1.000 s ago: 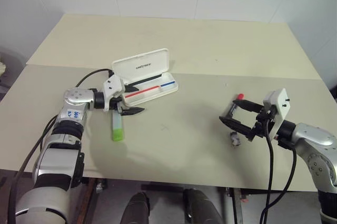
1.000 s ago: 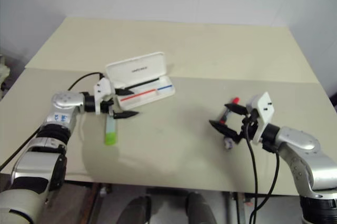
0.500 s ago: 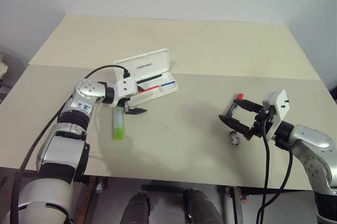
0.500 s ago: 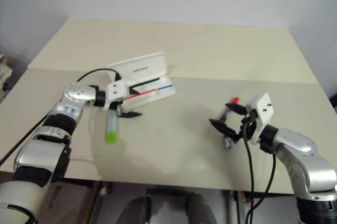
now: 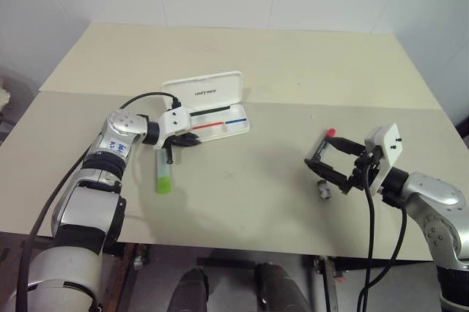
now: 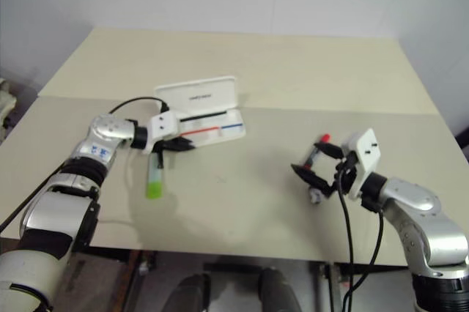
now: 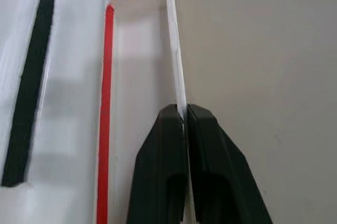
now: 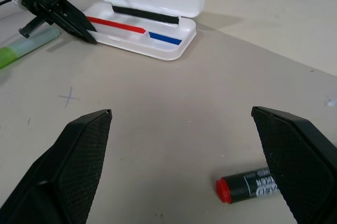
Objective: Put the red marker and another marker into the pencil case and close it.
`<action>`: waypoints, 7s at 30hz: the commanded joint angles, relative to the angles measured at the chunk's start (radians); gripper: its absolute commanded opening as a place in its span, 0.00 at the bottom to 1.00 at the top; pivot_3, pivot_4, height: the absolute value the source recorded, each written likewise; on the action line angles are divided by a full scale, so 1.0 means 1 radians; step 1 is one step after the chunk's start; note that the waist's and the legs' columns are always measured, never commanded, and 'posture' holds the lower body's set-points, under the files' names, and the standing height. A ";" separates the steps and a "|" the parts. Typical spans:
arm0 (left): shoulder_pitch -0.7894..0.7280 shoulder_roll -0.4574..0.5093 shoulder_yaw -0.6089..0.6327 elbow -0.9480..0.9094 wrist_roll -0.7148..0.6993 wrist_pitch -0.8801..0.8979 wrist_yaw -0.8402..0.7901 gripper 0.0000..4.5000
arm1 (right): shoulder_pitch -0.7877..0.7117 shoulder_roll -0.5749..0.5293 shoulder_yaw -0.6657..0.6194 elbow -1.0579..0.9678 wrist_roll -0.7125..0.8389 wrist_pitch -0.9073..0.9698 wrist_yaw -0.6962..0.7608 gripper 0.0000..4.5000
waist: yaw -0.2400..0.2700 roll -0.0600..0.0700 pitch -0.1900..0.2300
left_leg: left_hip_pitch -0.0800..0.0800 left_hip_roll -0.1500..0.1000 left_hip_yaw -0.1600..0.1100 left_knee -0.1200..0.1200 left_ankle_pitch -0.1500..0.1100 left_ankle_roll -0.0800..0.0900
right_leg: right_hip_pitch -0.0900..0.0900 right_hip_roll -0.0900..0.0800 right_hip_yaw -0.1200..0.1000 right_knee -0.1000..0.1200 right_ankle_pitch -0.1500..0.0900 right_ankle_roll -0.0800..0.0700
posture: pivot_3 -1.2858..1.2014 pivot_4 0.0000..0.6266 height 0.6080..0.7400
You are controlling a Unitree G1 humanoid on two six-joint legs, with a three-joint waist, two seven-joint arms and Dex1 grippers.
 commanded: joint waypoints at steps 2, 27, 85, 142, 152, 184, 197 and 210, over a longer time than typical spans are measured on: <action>0.006 0.026 0.015 -0.046 -0.009 -0.016 -0.019 0.01 | -0.020 -0.015 -0.003 -0.008 0.000 -0.021 0.017 1.00 | 0.000 0.000 0.000 | -0.001 0.000 0.000 -0.001 0.000 0.000 | -0.001 0.000 0.000 0.000 0.000 0.000 | 0.52 0.24 1.00; 0.508 0.118 0.026 -1.120 -0.206 0.324 -0.086 0.01 | 0.107 -0.120 -0.159 -0.074 0.103 -0.045 0.169 1.00 | 0.000 -0.001 0.001 | -0.001 0.001 0.000 0.000 -0.002 -0.003 | 0.000 -0.001 0.001 -0.001 -0.001 0.000 | 0.52 0.24 1.00; 0.710 0.091 -0.089 -1.618 -0.138 0.613 0.094 1.00 | 0.034 -0.135 -0.089 -0.006 0.049 -0.059 0.149 1.00 | 0.002 -0.002 0.002 | -0.001 0.000 0.001 0.000 -0.002 -0.003 | 0.000 -0.001 0.002 -0.003 -0.001 0.000 | 0.52 0.24 1.00; 0.770 0.190 0.550 -1.224 -0.937 0.484 -0.288 1.00 | -0.195 0.308 0.082 0.265 -0.345 0.141 -0.597 0.14 | -0.005 -0.013 -0.004 | 0.000 0.002 0.006 -0.001 -0.002 -0.004 | 0.001 -0.004 0.002 -0.010 -0.004 -0.012 | 0.52 0.24 1.00; 0.754 0.181 0.550 -1.192 -0.940 0.485 -0.292 1.00 | -0.431 0.191 0.024 0.278 -0.311 0.065 -0.506 0.14 | -0.024 -0.006 0.000 | -0.002 0.002 0.007 -0.006 -0.002 -0.004 | -0.004 -0.003 0.003 -0.010 0.001 -0.003 | 0.52 0.24 1.00; 0.816 0.213 0.617 -1.060 -0.972 0.446 -0.433 1.00 | -0.515 -0.057 0.656 -0.126 -0.317 0.059 0.091 0.14 | -0.028 -0.005 0.001 | -0.016 0.003 0.005 -0.002 -0.002 -0.004 | -0.021 -0.004 0.000 -0.002 0.000 -0.004 | 0.52 0.24 1.00; 0.821 0.240 0.615 -1.017 -0.949 0.415 -0.440 1.00 | -0.541 0.080 0.726 0.092 -0.601 -0.105 0.044 0.14 | -0.025 -0.005 0.001 | -0.016 0.002 0.004 -0.001 -0.002 -0.004 | -0.021 -0.004 -0.001 0.000 0.000 -0.005 | 0.52 0.24 1.00; 0.794 0.230 0.596 -1.013 -0.937 0.407 -0.434 1.00 | -0.534 0.108 0.707 0.102 -0.635 -0.111 0.086 0.30 | -0.027 -0.005 0.001 | -0.016 0.002 0.004 0.000 -0.002 -0.004 | -0.021 -0.004 -0.001 0.001 0.000 -0.005 | 0.52 0.24 1.00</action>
